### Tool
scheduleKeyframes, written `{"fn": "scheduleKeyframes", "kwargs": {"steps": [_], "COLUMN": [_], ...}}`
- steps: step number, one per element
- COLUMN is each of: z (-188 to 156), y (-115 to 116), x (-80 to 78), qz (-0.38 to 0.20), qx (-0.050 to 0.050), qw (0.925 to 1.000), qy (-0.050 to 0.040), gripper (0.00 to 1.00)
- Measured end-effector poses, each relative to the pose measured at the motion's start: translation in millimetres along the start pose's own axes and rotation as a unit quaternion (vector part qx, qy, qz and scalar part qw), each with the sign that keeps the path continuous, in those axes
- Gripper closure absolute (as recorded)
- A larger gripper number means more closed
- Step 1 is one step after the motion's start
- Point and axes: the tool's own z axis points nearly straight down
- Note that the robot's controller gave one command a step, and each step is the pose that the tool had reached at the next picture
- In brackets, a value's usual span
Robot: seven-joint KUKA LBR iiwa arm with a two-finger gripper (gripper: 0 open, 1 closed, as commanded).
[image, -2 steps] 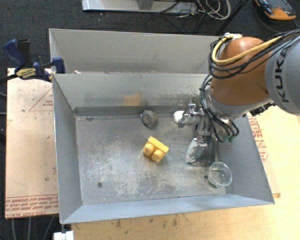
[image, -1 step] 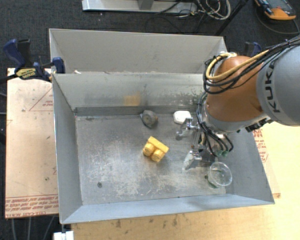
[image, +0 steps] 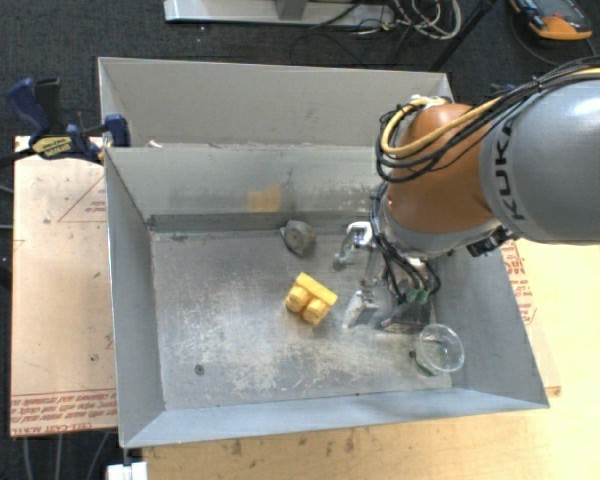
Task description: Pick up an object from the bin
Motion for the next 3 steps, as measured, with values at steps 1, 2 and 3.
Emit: {"fn": "scheduleKeyframes", "kwargs": {"steps": [1,2,3], "z": [43,43,-130], "y": [54,54,57], "x": [4.1,4.1,-5.3], "qz": [-0.101,-0.101,-0.121], "qx": [-0.001,-0.001,-0.001], "qw": [0.9945,0.9945,0.9927], "qy": [-0.0255,-0.0255,-0.0050], "gripper": [1.00,1.00,1.00]}}
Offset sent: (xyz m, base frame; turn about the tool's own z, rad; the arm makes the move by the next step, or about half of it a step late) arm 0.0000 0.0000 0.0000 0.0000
